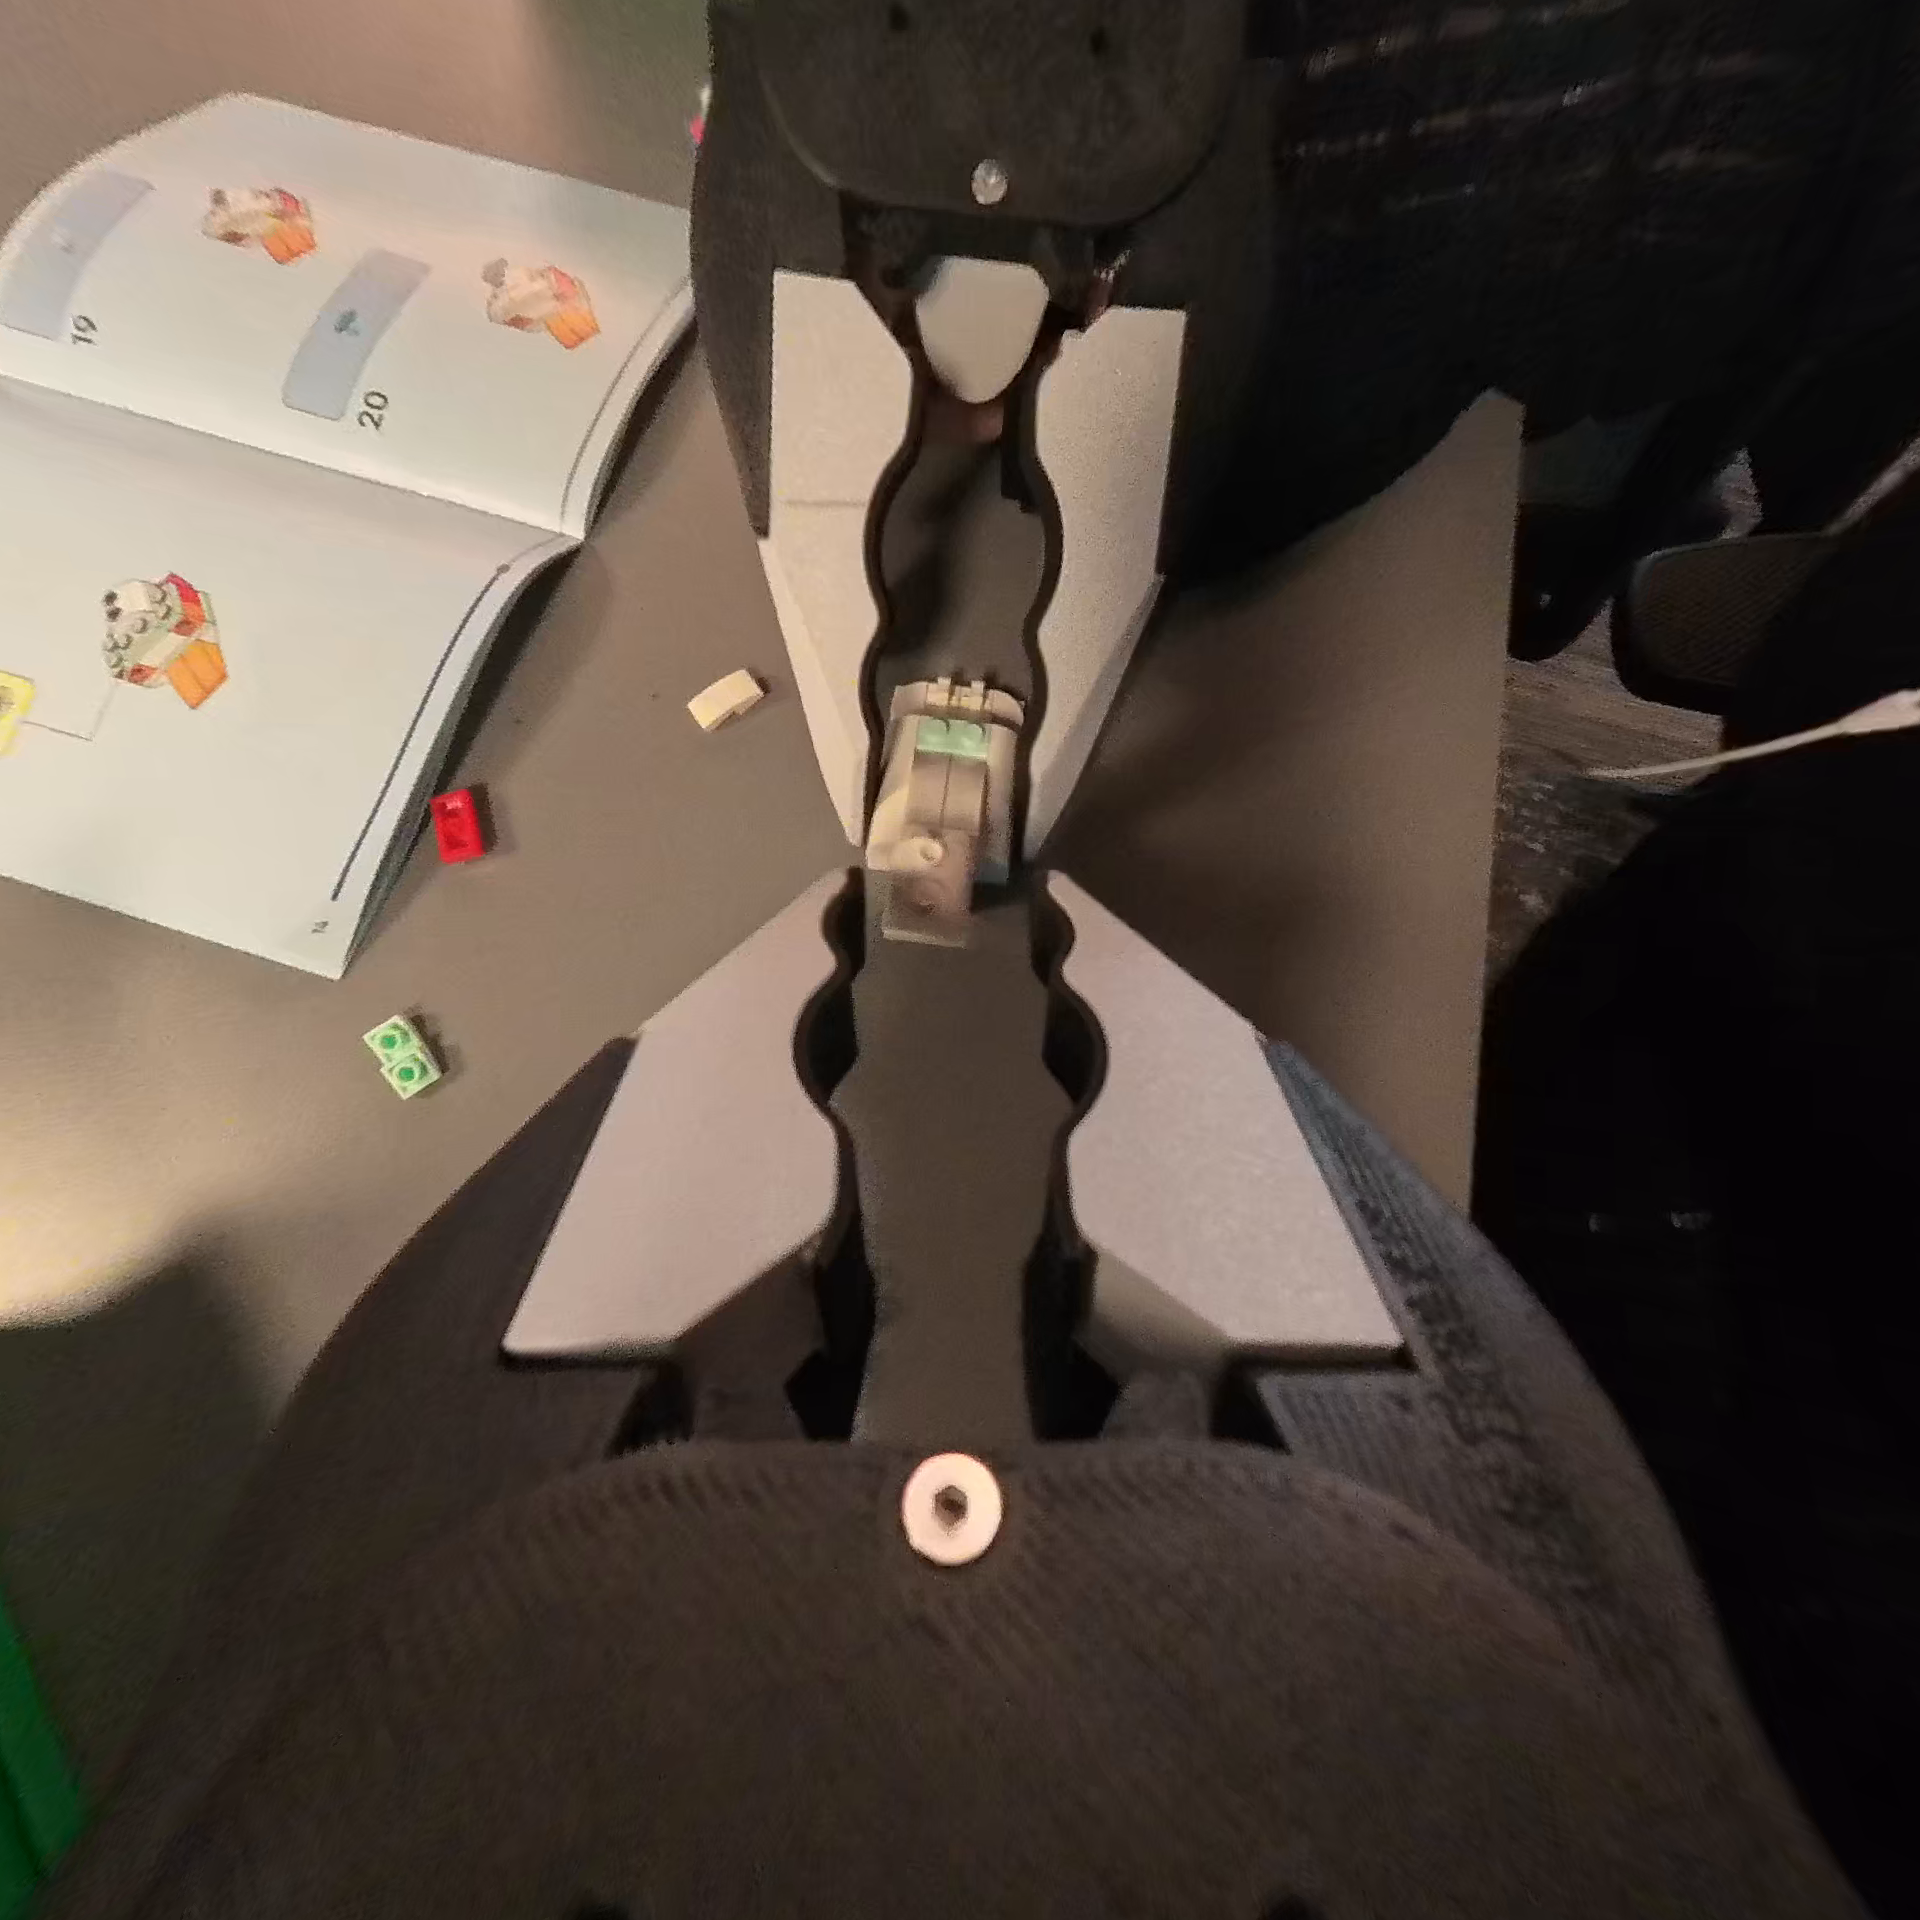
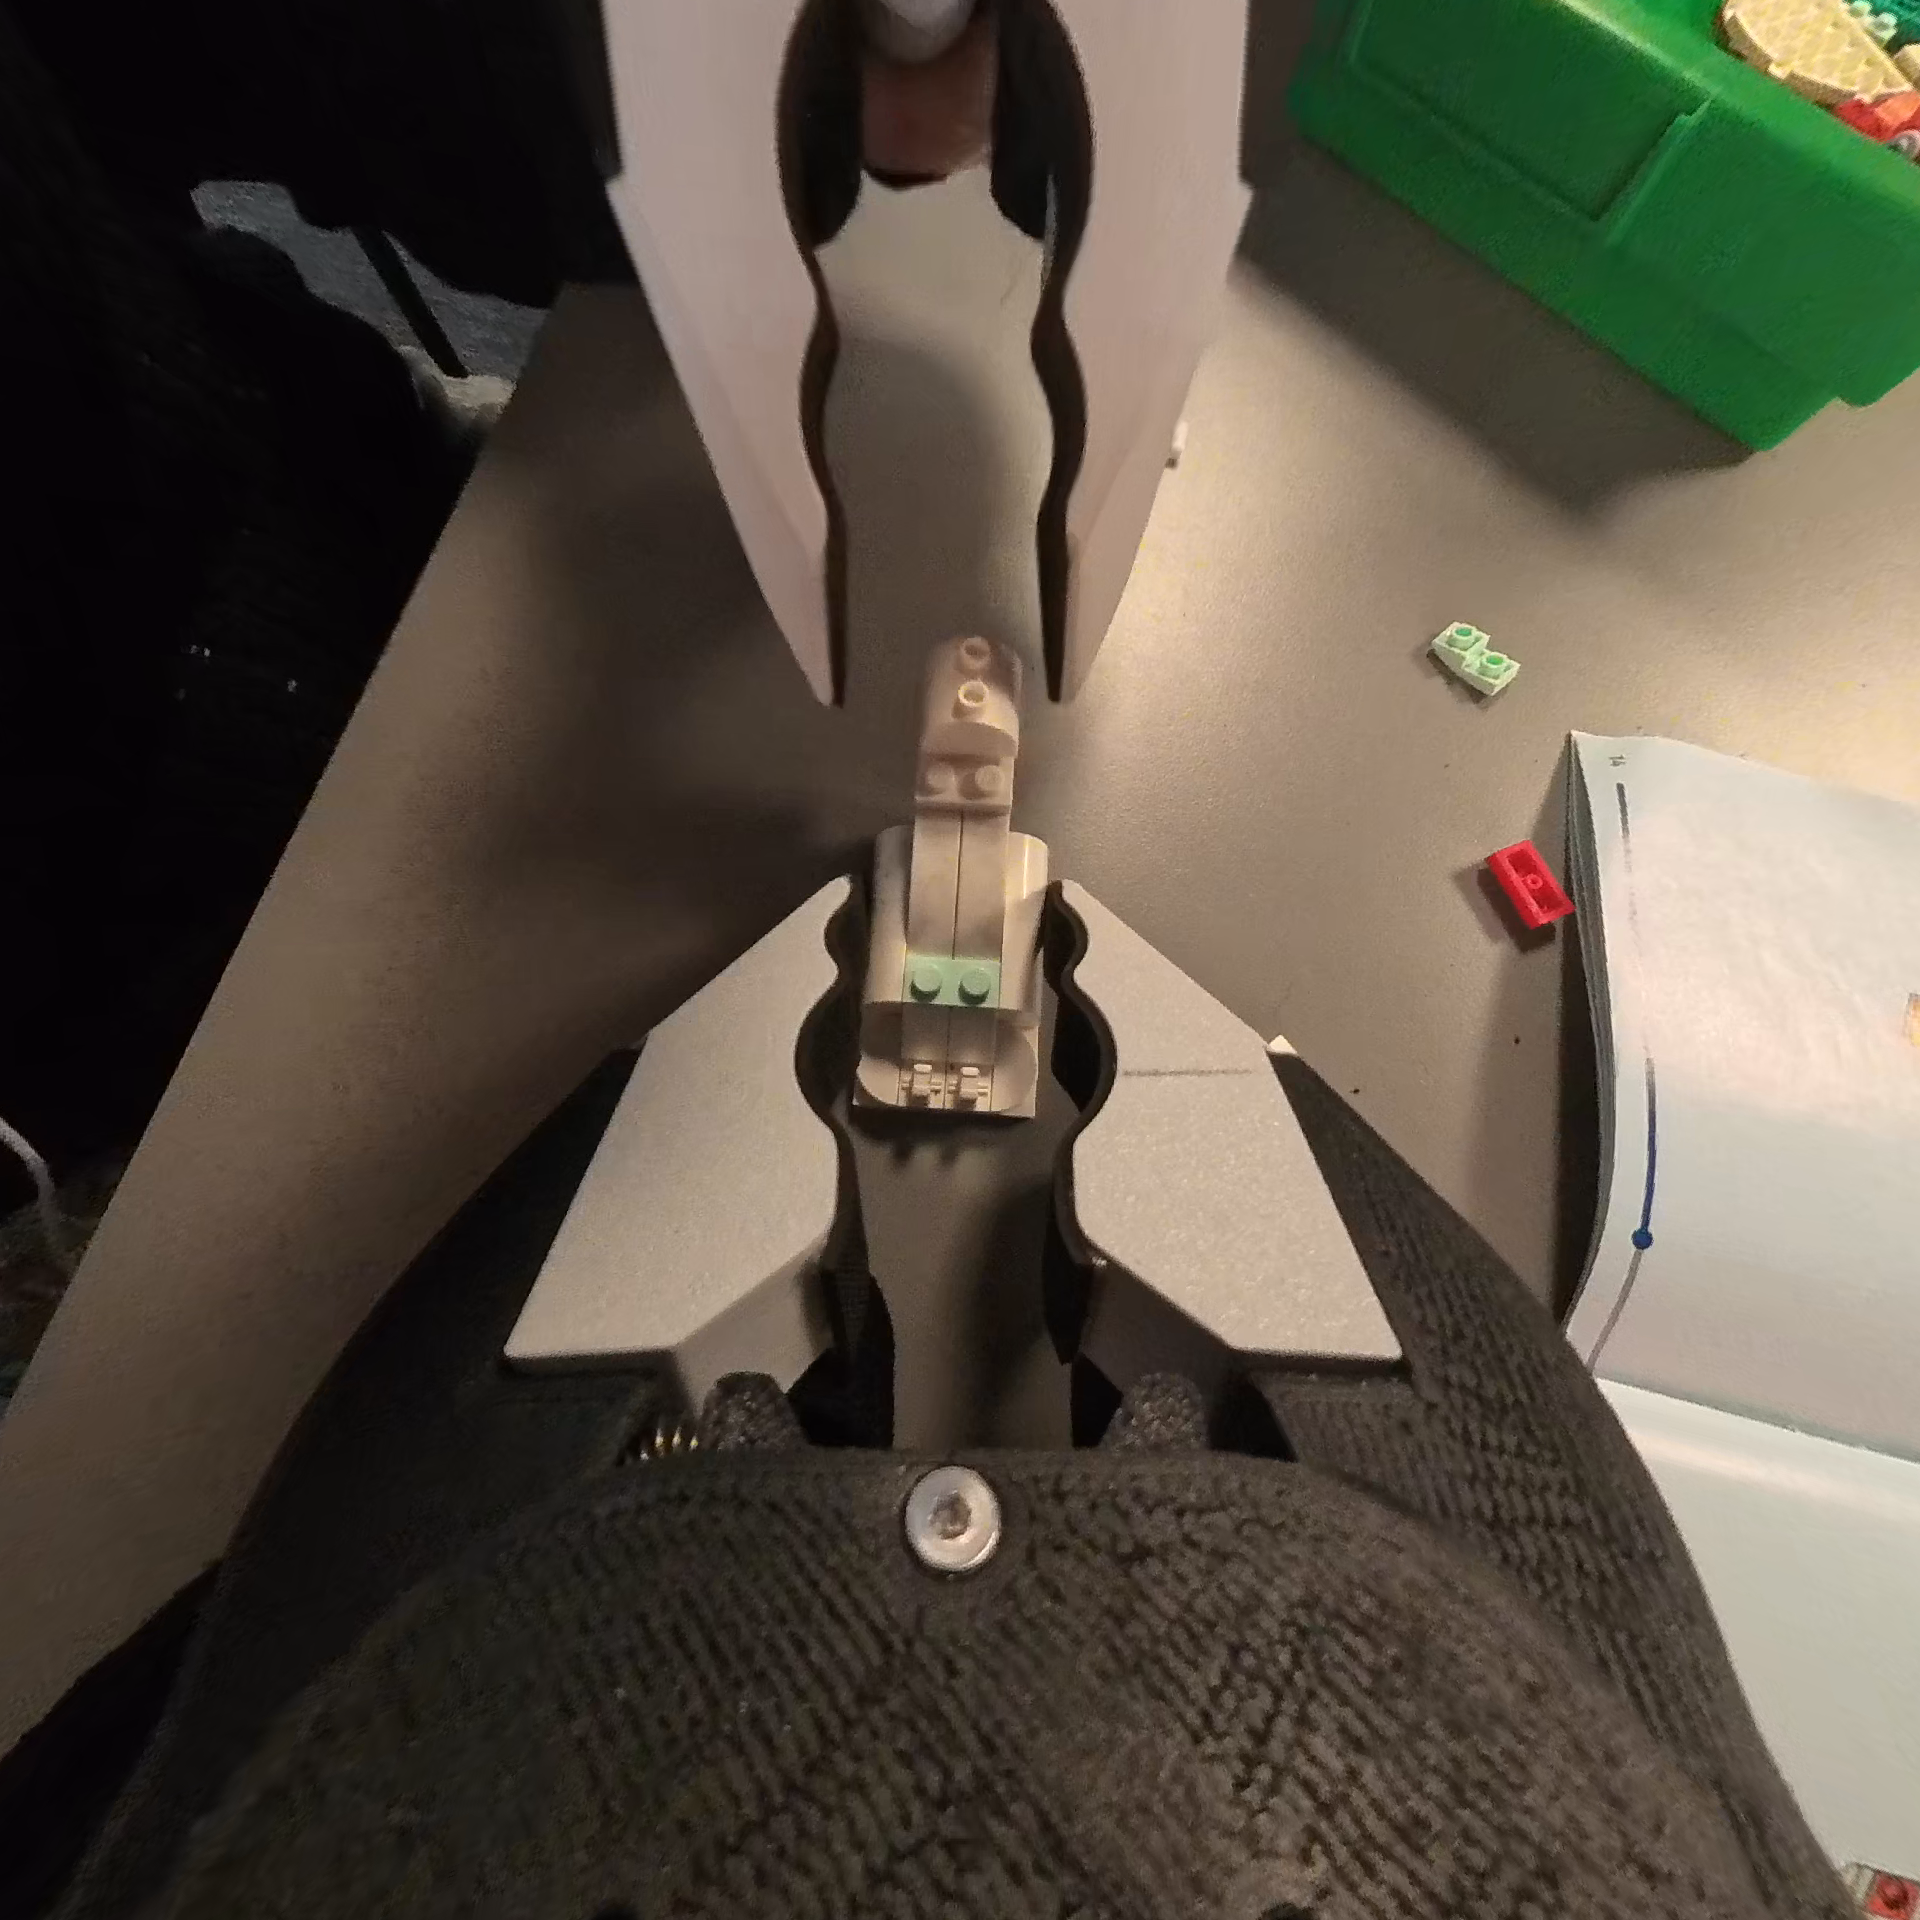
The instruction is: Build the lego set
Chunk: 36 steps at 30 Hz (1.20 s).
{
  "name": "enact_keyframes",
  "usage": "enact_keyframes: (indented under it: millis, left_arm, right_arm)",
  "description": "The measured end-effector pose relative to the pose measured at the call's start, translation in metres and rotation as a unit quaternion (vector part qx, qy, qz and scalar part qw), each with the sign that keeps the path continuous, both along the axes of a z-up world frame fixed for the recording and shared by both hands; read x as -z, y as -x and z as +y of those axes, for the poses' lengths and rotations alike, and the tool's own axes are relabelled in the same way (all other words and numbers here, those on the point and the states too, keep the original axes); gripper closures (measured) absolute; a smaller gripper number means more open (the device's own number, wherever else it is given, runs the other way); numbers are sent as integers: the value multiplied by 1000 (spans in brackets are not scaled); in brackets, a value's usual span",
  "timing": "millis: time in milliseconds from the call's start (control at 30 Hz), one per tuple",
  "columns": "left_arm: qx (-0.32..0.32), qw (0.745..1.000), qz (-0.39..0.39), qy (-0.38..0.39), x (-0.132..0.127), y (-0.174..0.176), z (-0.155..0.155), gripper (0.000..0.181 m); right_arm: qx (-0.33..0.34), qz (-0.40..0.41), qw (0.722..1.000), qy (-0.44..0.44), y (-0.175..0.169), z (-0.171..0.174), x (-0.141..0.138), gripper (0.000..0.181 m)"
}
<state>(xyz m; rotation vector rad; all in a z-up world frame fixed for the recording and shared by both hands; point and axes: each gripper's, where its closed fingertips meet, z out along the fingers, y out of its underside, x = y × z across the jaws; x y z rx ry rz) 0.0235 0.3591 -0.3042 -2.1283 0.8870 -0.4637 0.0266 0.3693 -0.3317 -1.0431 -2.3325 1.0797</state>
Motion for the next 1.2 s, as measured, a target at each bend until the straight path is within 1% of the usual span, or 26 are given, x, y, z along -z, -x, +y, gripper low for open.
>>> enact_keyframes:
  millis: [67,133,200,233,300,367,400,433,500,567,633,733,800,867,967,1033,1167,1200]
  left_arm:
    - [-9,1000,7,-28,-3,0,-1,145]
    - [-20,997,29,-74,-4,3,0,142]
    - [-25,987,84,-137,-3,8,1,138]
    - [-21,977,123,-173,-3,10,1,136]
    - [-4,944,209,-254,-5,13,0,137]
    - [33,894,282,-348,-14,8,-4,150]
    - [53,868,310,-385,-16,5,-6,151]
    - [70,847,336,-406,-14,4,-6,150]
    - [99,820,383,-414,-3,5,-5,147]
    - [113,797,416,-423,4,8,-2,138]
    - [119,777,438,-437,7,9,1,134]
    - [116,752,460,-457,6,9,6,135]
    - [111,742,473,-461,7,10,10,139]
    - [104,741,473,-465,6,9,12,141]
    - [104,731,481,-472,6,7,15,151]
    - [103,724,489,-476,6,6,17,162]
    - [88,693,511,-501,-2,7,19,164]
    - [87,690,513,-503,-3,7,19,165]
  right_arm:
    - [3,-2,1000,2,0,0,0,149]
    - [7,-4,1000,4,1,1,0,149]
    - [10,-5,1000,6,1,2,0,149]
    - [11,-6,1000,6,1,2,0,149]
    - [13,-7,1000,7,1,2,0,149]
    - [13,-7,1000,8,1,2,0,149]
    - [13,-7,1000,8,2,2,0,149]
    - [13,-7,1000,8,1,2,0,149]
    - [14,-8,1000,9,2,3,0,149]
    - [14,-8,1000,10,2,3,0,149]
    - [14,-8,1000,10,2,3,0,149]
    - [14,-8,1000,10,2,3,0,149]
    - [14,-9,1000,11,1,3,0,149]
    - [14,-10,1000,14,1,2,0,149]
    - [14,-10,1000,14,1,2,0,149]
    - [15,-8,1000,13,1,2,0,149]
    - [17,0,1000,25,3,1,-5,149]
    - [17,0,1000,25,3,1,-5,149]
